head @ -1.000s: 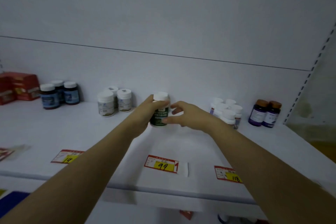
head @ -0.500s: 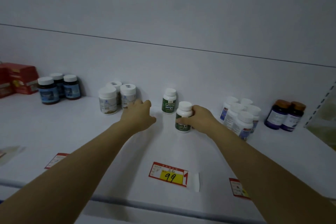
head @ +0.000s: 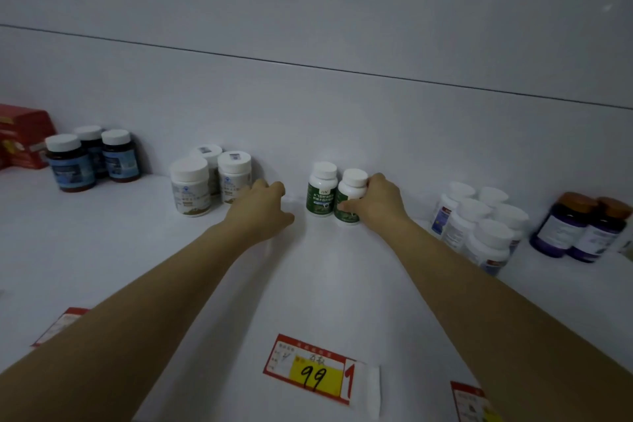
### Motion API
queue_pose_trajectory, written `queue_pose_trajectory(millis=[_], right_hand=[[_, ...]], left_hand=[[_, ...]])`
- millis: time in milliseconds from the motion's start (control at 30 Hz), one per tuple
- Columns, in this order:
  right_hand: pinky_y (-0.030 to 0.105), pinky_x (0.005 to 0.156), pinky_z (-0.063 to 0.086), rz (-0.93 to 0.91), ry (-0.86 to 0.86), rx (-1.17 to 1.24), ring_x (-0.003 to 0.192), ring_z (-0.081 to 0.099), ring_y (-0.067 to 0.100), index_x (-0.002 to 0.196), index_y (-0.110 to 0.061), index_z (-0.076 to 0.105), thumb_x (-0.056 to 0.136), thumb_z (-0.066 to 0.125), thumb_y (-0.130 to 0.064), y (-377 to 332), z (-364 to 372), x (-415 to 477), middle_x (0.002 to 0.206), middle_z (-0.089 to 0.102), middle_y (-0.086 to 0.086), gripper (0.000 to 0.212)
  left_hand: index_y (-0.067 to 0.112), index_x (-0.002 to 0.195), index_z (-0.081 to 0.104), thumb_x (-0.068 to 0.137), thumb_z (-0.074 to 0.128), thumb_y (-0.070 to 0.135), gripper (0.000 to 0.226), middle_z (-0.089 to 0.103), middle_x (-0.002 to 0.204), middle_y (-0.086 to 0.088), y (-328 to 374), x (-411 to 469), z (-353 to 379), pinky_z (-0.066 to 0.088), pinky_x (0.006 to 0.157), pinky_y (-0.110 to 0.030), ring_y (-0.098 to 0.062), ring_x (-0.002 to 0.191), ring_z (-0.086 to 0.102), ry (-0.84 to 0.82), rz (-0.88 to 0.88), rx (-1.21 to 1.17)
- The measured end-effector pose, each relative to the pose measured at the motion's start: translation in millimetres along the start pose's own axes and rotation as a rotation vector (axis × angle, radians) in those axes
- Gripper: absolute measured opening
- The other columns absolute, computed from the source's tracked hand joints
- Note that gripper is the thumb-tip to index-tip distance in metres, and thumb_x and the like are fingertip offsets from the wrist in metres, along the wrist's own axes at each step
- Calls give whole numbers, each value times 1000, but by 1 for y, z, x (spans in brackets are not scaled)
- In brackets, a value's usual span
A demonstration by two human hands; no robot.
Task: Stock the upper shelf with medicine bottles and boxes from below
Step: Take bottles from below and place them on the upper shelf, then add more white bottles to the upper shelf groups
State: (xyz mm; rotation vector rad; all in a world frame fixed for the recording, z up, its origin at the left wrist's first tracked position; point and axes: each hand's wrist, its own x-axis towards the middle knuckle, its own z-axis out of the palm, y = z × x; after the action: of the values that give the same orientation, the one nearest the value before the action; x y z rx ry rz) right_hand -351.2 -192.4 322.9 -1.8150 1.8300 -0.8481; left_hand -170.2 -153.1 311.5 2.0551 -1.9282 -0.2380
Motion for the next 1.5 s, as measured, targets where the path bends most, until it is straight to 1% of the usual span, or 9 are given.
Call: queue_pose_trajectory(millis=[133,267,433,567,733,900,1067,1233,1500], right_hand=[[31,81,44,-29,59,24,110,57,31,116,2,43,72,81,-14,2,5,2,122,54,17,60],[31,79,44,-47,54,-26,110,57,31,116,2,43,74,79,-14,0,4,3,122,56,17,58],[32,79,43,-41,8,-130,110,57,31,119,0,43,74,79,-30,-5,-6,-10,121,55,16,65],[30,76,37,-73,-74,-325,112,54,30,125,-3,44,83,68,-38,-8,-24,-39,125,53,16,59],[33,92,41,-152,-166,-483,122,48,28,135,-8,40,91,58,-40,-13,-51,-85,134,49,14,58],[33,95,41,-138,-224,-619,124,46,28,138,-8,39,90,54,-47,-9,-69,-128,137,46,15,63],[33,98,41,-75,-270,-637,126,46,28,142,-8,35,90,53,-50,3,-88,-175,141,44,14,69],[37,104,40,-75,-228,-590,129,44,28,143,-10,33,89,54,-51,21,-114,-233,145,41,11,71],[37,92,44,-19,-138,-572,116,50,29,135,-8,41,90,56,-45,90,-174,-354,132,49,14,60]], left_hand=[[16,135,43,88,58,35,52,44,133,-13,2,4,1,40,96,-38,-31,123,42,-16,-10,-13],[14,132,44,88,57,34,50,44,133,-13,1,2,1,39,97,-39,-32,122,41,-28,-4,41],[12,128,45,88,57,34,48,45,131,-13,-2,-10,-10,43,98,-43,-32,122,42,-24,8,99],[10,127,46,89,55,34,46,47,128,-13,-3,-31,-19,44,96,-40,-31,120,43,-10,45,140],[11,127,47,88,58,38,49,53,124,-12,-5,-56,-25,47,96,-42,-29,115,49,-43,72,164],[11,127,49,86,60,39,50,55,126,-12,-3,-89,-34,49,93,-40,-28,110,54,-41,81,178],[12,128,49,84,62,41,54,52,129,-14,11,-131,-39,46,96,-45,-32,116,50,-39,115,169],[12,131,46,86,61,39,54,48,130,-15,36,-183,-39,43,100,-46,-34,118,46,-48,140,159],[11,131,46,86,61,37,54,46,131,-18,99,-301,-6,41,99,-44,-38,119,44,-68,204,116]])
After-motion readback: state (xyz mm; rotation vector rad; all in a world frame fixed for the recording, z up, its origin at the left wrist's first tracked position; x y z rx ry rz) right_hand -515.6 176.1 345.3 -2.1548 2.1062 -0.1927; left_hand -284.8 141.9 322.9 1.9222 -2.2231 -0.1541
